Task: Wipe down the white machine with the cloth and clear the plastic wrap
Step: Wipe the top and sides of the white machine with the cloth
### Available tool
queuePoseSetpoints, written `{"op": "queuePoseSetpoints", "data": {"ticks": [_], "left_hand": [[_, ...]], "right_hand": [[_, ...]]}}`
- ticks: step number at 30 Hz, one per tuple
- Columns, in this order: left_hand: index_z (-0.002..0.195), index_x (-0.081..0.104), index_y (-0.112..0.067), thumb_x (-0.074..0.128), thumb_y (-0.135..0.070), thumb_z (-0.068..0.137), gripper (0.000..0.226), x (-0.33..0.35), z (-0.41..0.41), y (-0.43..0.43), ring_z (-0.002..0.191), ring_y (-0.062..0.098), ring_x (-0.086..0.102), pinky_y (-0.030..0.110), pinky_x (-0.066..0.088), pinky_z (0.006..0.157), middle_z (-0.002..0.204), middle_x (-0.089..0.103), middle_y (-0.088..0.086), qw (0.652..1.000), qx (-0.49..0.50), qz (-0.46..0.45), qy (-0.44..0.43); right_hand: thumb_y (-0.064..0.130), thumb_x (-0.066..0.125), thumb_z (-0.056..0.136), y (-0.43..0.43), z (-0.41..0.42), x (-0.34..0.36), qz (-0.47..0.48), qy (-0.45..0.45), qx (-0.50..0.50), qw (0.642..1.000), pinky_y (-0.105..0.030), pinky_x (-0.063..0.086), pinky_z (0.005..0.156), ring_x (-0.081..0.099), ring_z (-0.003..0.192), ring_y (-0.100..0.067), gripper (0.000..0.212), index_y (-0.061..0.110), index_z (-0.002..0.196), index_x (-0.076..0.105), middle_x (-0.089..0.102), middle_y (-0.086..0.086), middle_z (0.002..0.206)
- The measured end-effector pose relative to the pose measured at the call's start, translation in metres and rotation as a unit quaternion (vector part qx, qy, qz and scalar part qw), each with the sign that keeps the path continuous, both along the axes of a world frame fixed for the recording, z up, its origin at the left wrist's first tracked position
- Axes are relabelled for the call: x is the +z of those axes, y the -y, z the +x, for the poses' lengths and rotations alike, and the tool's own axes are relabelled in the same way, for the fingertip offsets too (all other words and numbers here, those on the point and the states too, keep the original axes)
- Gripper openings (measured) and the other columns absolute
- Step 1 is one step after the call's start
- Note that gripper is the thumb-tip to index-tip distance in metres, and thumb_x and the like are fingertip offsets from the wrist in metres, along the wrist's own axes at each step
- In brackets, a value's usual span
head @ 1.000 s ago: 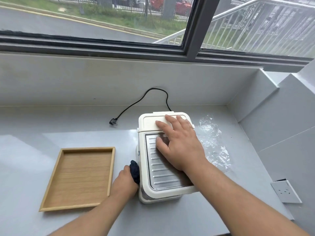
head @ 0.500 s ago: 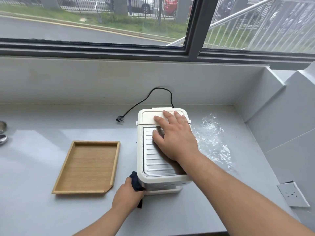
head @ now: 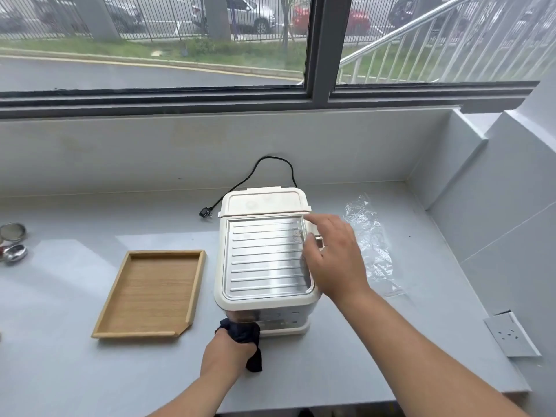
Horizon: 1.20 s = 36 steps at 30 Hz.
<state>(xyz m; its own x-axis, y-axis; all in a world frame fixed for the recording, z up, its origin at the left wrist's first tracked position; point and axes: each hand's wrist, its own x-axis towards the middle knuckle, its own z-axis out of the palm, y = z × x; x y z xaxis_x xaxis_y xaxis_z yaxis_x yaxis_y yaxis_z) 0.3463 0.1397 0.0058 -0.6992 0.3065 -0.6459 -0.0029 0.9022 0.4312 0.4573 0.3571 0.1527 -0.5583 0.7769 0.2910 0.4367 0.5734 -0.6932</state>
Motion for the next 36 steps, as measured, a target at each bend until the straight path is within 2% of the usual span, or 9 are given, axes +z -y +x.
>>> {"op": "queuePoseSetpoints", "data": {"ticks": [3, 6, 12, 17, 20, 24, 29, 33, 36], "left_hand": [[0.115, 0.056, -0.018, 0.073, -0.034, 0.071, 0.050, 0.002, 0.006, -0.004, 0.093, 0.026, 0.066, 0.030, 0.050, 0.074, 0.099, 0.069, 0.001, 1.000, 0.009, -0.003, -0.009], [0.112, 0.060, -0.019, 0.071, -0.033, 0.071, 0.045, 0.007, 0.015, -0.009, 0.095, 0.027, 0.066, 0.031, 0.051, 0.080, 0.101, 0.070, 0.002, 1.000, 0.012, 0.006, -0.011], [0.112, 0.064, -0.022, 0.071, -0.035, 0.069, 0.046, 0.010, 0.040, -0.024, 0.091, 0.019, 0.066, 0.030, 0.047, 0.077, 0.094, 0.069, -0.006, 0.999, 0.025, 0.027, 0.025], [0.099, 0.070, -0.026, 0.069, -0.039, 0.064, 0.037, 0.006, 0.065, -0.049, 0.087, 0.011, 0.068, 0.030, 0.054, 0.077, 0.089, 0.074, -0.009, 0.995, 0.032, 0.069, 0.069], [0.092, 0.067, -0.020, 0.069, -0.042, 0.070, 0.031, 0.005, 0.073, -0.059, 0.086, 0.011, 0.068, 0.028, 0.053, 0.070, 0.088, 0.074, -0.006, 0.992, 0.038, 0.078, 0.091], [0.101, 0.062, -0.022, 0.060, -0.048, 0.073, 0.038, 0.004, 0.075, -0.066, 0.091, 0.014, 0.068, 0.028, 0.050, 0.068, 0.094, 0.073, -0.003, 0.989, -0.009, 0.067, 0.129], [0.118, 0.063, -0.031, 0.053, -0.060, 0.073, 0.055, 0.002, 0.072, -0.076, 0.101, 0.009, 0.067, 0.029, 0.055, 0.083, 0.107, 0.073, -0.008, 0.974, -0.121, 0.069, 0.176], [0.100, 0.062, -0.027, 0.043, -0.079, 0.078, 0.060, 0.011, 0.074, -0.084, 0.090, 0.010, 0.066, 0.030, 0.054, 0.077, 0.100, 0.068, -0.011, 0.970, -0.232, 0.002, 0.064], [0.101, 0.054, -0.032, 0.032, -0.080, 0.079, 0.056, 0.026, 0.085, -0.083, 0.085, 0.016, 0.062, 0.031, 0.048, 0.069, 0.096, 0.064, -0.012, 0.956, -0.288, -0.034, -0.036]], "right_hand": [[0.018, 0.052, 0.095, 0.002, 0.034, -0.026, -0.049, 0.000, -0.032, 0.998, -0.025, 0.036, 0.094, 0.049, 0.116, -0.015, 0.037, 0.028, 0.129, 0.064, 0.060, 0.012, 0.125], [0.015, 0.054, 0.096, 0.017, 0.072, -0.061, -0.099, 0.087, -0.027, 0.991, -0.028, 0.040, 0.093, 0.050, 0.120, -0.017, 0.038, 0.031, 0.130, 0.062, 0.058, 0.011, 0.126], [0.034, 0.051, 0.094, 0.057, 0.100, -0.110, -0.171, 0.242, 0.126, 0.947, -0.028, 0.047, 0.092, 0.052, 0.119, -0.013, 0.042, 0.042, 0.135, 0.053, 0.052, 0.013, 0.126], [0.040, 0.054, 0.084, 0.079, 0.091, -0.131, -0.213, 0.300, 0.205, 0.907, -0.037, 0.051, 0.082, 0.063, 0.108, -0.027, 0.059, 0.043, 0.141, 0.040, 0.046, 0.004, 0.130], [0.034, 0.054, 0.082, 0.084, 0.087, -0.144, -0.226, 0.296, 0.195, 0.907, -0.041, 0.052, 0.082, 0.064, 0.105, -0.036, 0.068, 0.032, 0.147, 0.034, 0.043, -0.003, 0.135], [0.029, 0.056, 0.087, 0.090, 0.084, -0.153, -0.241, 0.246, 0.145, 0.928, -0.045, 0.050, 0.076, 0.064, 0.101, -0.036, 0.064, 0.021, 0.147, 0.034, 0.041, -0.005, 0.135], [0.021, 0.056, 0.089, 0.085, 0.079, -0.152, -0.249, 0.179, 0.081, 0.949, -0.047, 0.052, 0.074, 0.065, 0.090, -0.033, 0.052, 0.023, 0.138, 0.042, 0.044, -0.003, 0.123], [0.025, 0.052, 0.083, 0.074, 0.081, -0.153, -0.288, 0.165, 0.059, 0.942, -0.038, 0.052, 0.071, 0.065, 0.084, -0.025, 0.050, 0.035, 0.131, 0.046, 0.046, 0.004, 0.111], [0.041, 0.050, 0.081, 0.065, 0.082, -0.154, -0.337, 0.130, 0.024, 0.932, -0.023, 0.049, 0.071, 0.062, 0.086, -0.007, 0.036, 0.046, 0.117, 0.051, 0.050, 0.010, 0.106]]}}
